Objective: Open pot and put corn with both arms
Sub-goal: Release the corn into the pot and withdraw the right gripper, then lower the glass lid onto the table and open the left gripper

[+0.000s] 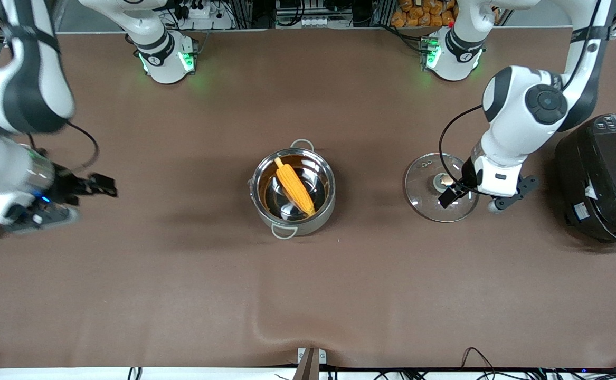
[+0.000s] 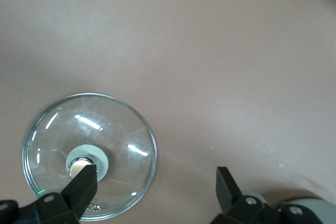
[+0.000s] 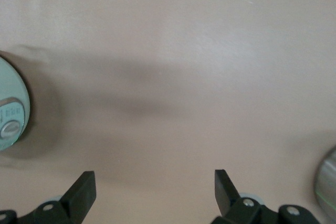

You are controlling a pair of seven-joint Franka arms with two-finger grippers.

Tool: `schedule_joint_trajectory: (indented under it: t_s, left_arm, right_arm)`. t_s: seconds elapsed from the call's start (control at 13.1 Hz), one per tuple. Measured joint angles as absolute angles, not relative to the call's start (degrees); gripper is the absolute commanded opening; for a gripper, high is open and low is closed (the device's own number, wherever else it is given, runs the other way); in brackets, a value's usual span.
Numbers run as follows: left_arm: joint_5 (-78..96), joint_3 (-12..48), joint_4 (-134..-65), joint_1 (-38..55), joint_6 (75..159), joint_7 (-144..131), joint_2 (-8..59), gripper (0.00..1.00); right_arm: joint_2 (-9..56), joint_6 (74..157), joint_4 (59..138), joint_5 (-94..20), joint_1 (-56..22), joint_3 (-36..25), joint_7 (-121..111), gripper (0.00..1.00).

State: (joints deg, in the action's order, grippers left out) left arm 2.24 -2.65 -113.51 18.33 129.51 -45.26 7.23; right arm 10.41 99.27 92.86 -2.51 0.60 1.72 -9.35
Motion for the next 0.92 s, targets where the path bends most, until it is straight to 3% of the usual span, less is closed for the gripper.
schedule_joint_trajectory:
  t_s: [0.23, 0.92]
  left_arm:
    - [2.24, -2.16, -106.82, 18.36, 122.76, -41.06, 7.22, 1.0]
    - [0.19, -1.6, -93.78, 18.36, 109.8, -34.85, 7.22, 1.0]
  right_arm:
    - [4.26, 95.53, 95.5, -2.22, 2.22, 1.45, -6.19, 1.0]
    - [-0.59, 91.67, 95.61, -1.97, 2.59, 0.98, -3.13, 1.0]
